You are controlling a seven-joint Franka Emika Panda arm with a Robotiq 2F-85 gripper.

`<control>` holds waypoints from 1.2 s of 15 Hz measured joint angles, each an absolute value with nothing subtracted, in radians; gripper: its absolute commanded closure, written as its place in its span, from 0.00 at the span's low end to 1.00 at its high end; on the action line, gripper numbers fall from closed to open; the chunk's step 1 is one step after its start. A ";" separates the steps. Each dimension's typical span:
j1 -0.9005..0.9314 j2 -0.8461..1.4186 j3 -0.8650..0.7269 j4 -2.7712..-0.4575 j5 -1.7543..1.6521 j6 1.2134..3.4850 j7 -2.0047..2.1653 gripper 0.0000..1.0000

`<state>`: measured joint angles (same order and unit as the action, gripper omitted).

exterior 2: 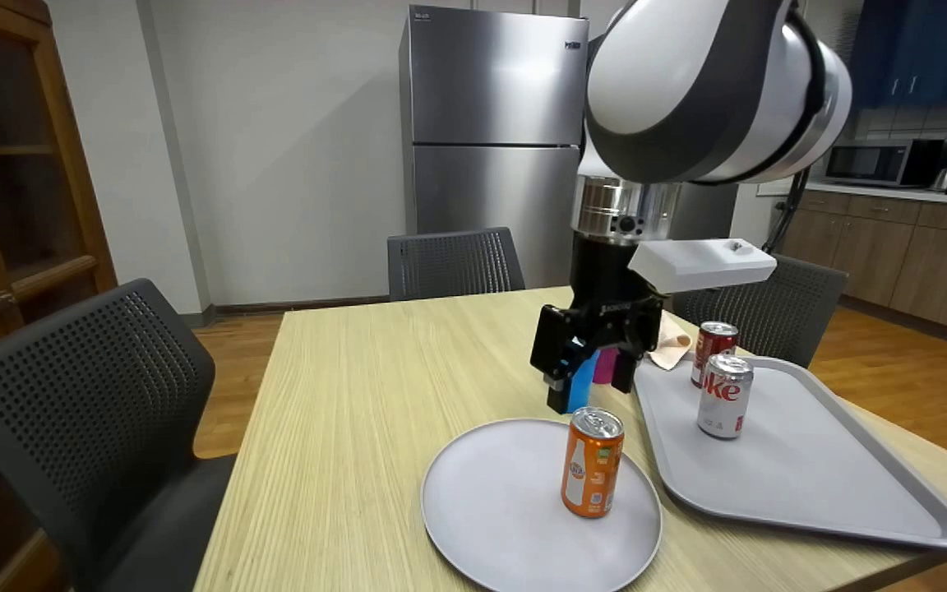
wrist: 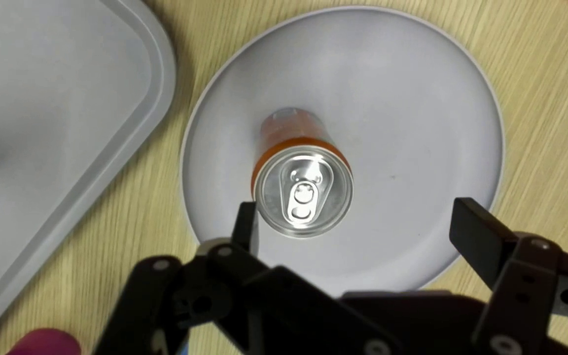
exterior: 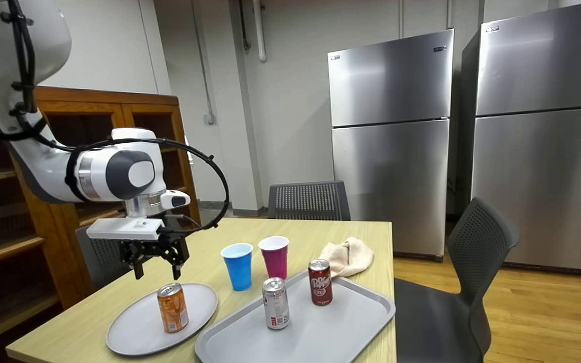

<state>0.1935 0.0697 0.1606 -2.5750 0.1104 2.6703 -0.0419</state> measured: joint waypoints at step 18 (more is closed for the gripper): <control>0.184 0.226 0.132 -2.545 0.108 2.728 0.066 0.00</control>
